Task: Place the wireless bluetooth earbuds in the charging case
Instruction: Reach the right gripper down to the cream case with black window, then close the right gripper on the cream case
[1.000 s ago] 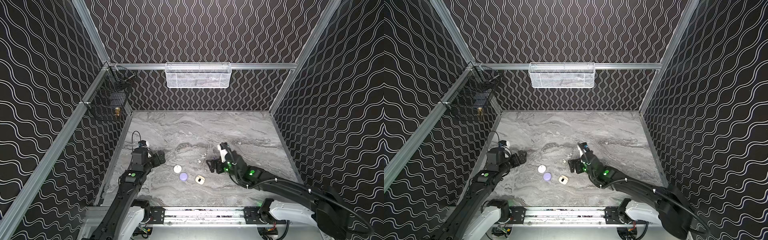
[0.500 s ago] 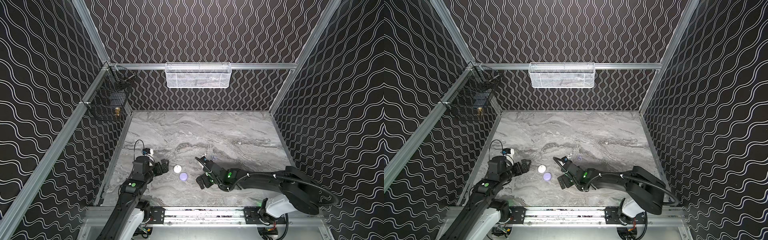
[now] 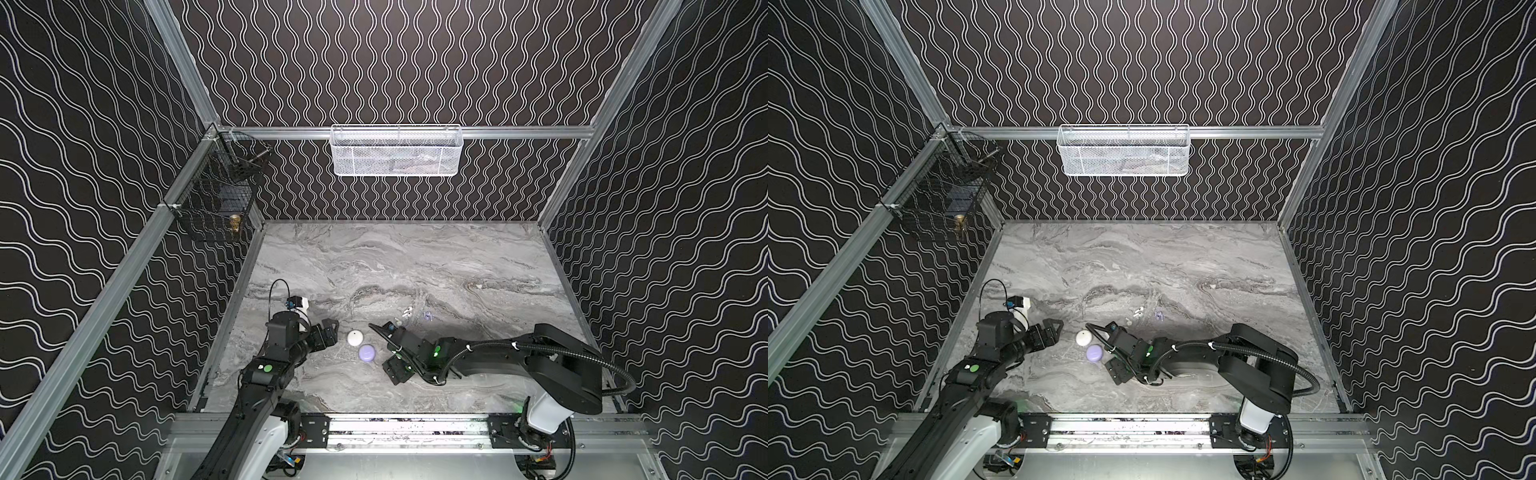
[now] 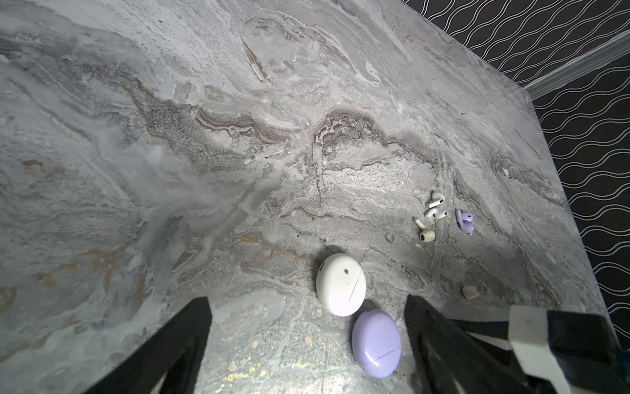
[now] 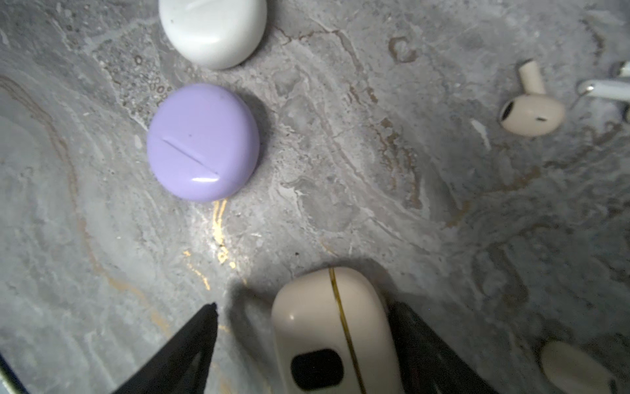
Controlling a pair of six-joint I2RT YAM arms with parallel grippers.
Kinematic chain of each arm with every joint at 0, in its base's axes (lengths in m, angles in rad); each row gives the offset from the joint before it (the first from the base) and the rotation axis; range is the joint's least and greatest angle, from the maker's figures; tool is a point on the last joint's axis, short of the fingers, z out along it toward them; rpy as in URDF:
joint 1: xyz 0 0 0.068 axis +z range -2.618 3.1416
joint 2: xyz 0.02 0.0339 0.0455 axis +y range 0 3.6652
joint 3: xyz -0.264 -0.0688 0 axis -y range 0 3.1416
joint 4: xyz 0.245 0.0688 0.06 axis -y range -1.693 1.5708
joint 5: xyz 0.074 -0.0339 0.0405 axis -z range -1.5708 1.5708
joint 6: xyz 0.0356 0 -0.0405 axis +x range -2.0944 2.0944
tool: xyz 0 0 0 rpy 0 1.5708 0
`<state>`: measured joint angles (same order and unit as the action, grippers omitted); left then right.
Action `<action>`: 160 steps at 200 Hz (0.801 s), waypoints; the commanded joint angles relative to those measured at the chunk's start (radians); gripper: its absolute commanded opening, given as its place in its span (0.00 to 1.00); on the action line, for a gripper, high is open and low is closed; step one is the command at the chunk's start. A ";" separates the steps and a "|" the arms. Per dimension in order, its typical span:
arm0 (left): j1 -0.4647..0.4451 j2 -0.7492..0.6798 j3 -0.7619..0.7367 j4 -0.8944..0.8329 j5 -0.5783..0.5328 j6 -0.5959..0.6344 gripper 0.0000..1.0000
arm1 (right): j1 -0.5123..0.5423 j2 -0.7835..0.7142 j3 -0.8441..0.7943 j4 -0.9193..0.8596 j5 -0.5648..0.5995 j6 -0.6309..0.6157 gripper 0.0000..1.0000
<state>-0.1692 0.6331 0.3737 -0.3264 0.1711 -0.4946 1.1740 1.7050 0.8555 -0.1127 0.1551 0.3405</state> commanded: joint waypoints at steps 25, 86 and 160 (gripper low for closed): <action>0.000 0.009 -0.001 0.022 0.005 0.001 0.91 | 0.048 0.017 0.040 -0.098 0.052 0.036 0.75; 0.000 0.002 -0.003 0.023 0.007 0.001 0.89 | 0.063 0.016 0.026 -0.097 0.084 0.054 0.71; 0.000 0.001 -0.004 0.023 0.007 0.001 0.89 | 0.064 0.054 0.043 -0.105 0.109 0.067 0.67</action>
<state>-0.1692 0.6353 0.3721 -0.3233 0.1715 -0.4950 1.2377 1.7443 0.8967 -0.1791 0.2680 0.3828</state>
